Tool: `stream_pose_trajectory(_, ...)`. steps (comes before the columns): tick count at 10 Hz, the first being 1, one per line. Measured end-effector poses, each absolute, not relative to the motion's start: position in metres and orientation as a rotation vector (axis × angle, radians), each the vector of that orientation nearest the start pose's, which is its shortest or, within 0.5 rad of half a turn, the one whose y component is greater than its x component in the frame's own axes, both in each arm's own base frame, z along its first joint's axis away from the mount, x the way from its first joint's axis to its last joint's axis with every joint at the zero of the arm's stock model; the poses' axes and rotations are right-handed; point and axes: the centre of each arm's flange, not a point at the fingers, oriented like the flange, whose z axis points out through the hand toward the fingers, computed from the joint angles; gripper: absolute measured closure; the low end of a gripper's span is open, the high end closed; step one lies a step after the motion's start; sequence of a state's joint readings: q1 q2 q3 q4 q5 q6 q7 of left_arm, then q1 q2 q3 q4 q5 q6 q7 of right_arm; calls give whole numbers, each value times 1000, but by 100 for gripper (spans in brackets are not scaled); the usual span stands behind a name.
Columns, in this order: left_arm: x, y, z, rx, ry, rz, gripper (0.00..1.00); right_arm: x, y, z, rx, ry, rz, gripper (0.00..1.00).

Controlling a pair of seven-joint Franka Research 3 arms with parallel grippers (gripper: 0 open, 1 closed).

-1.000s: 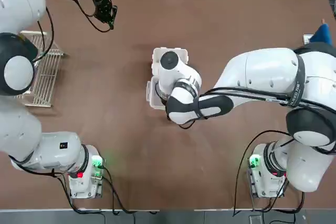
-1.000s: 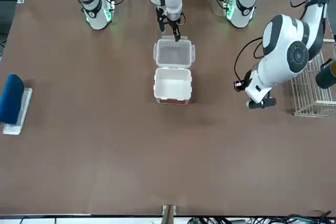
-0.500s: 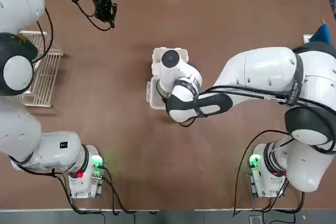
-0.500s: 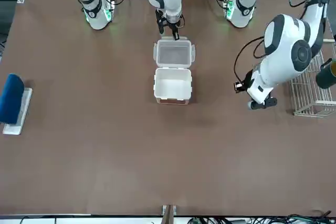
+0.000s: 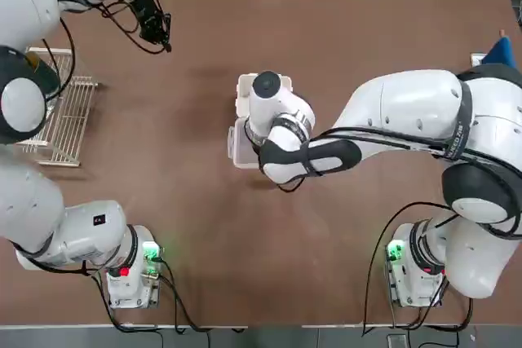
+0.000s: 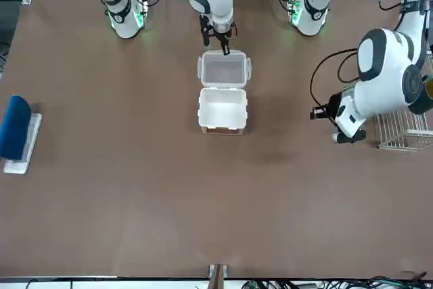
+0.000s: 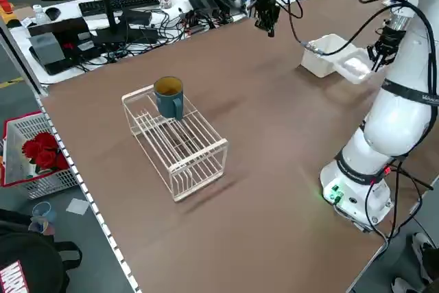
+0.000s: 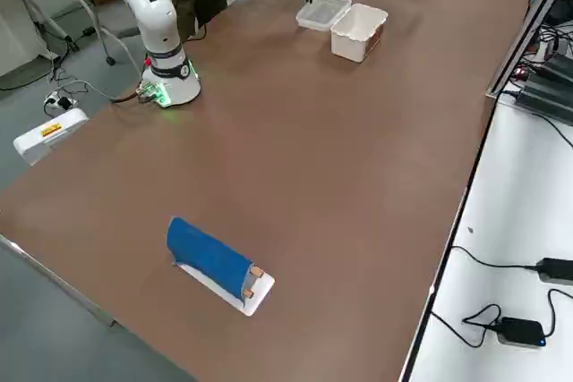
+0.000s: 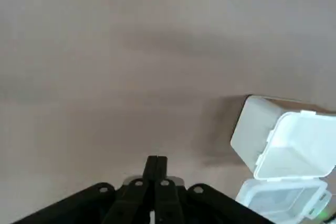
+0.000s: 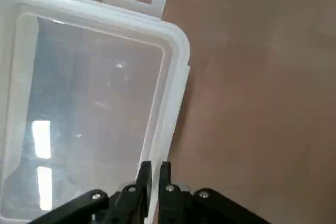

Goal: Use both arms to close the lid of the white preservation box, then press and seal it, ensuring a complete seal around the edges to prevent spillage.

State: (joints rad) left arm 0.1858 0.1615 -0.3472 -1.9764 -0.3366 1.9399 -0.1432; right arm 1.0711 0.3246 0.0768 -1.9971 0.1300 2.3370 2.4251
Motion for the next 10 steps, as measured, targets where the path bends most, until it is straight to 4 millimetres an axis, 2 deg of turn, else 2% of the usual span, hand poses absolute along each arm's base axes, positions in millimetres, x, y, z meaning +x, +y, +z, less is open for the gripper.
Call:
stream_pose_trajectory(2,547,-121,371,-3436,-214,483,99,254,556,314,-2440,2014,201,91)
stream_pose_trajectory(4,543,-131,370,-3434,-197,496,99,259,559,327,-2446,2024,205,91)
stream_pose_trajectory(10,546,-130,370,-3453,-227,457,99,284,559,372,-2403,2081,248,92)
